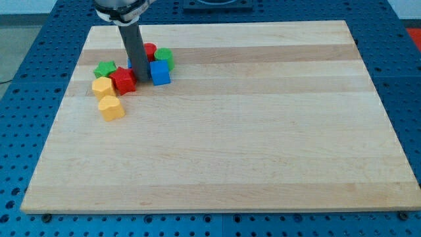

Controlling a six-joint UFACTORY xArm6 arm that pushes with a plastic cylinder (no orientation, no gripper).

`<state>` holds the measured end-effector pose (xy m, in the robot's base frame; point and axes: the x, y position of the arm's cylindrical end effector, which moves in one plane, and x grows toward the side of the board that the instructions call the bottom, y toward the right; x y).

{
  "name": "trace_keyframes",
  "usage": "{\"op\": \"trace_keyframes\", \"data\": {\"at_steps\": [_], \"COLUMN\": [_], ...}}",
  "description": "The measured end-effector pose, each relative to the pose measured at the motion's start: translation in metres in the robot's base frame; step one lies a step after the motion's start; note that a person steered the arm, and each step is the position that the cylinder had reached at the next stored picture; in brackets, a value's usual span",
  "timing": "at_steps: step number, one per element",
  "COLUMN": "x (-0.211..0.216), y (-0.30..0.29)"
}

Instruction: Place your arm to the left center of the board

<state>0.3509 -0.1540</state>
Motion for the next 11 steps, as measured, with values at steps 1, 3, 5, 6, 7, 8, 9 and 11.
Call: {"op": "trace_keyframes", "data": {"at_steps": [1, 3, 5, 6, 7, 8, 9, 11], "x": [-0.009, -0.022, -0.011, -0.011, -0.011, -0.004, 0.013, -0.016], "y": [-0.001, -0.01, -0.019, -0.029, -0.028, 0.005, 0.03, 0.019]}}
